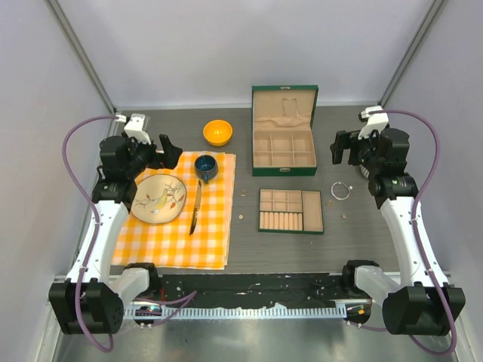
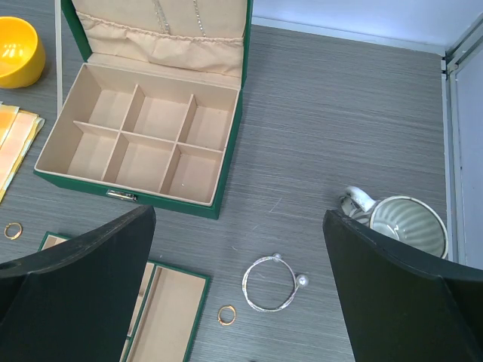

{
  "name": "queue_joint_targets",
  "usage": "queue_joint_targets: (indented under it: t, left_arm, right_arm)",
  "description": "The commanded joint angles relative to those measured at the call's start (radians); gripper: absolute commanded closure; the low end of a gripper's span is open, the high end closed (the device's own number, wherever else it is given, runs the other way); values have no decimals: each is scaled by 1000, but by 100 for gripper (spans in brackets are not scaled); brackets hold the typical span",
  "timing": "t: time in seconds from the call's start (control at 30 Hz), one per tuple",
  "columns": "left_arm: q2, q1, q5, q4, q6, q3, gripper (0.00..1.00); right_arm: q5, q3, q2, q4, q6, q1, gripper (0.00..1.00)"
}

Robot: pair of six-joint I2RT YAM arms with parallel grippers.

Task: Organize the mixed jewelry

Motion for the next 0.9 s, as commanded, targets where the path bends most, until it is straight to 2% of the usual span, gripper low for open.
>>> queue_joint_targets:
  t: [0.0,0.47,0.7,0.73,0.87]
  left_arm:
    - [-24,5,-1,31,-4,1,0]
    - [-30,6,3,32,1,-10,0]
    - [-22,5,39,32,1,-13,0]
    - [-19,5,45,31,1,-13,0]
    - [-8,5,79,32,1,-17,0]
  right_arm:
    - [2,5,-21,48,3,0,0]
    - [5,39,28,-4,-23,-1,0]
    - [162,79,125,-93,-83,-1,1]
    - [174,84,145,-105,-92,-1,4]
    - [179,59,178,-145,-126,-1,5]
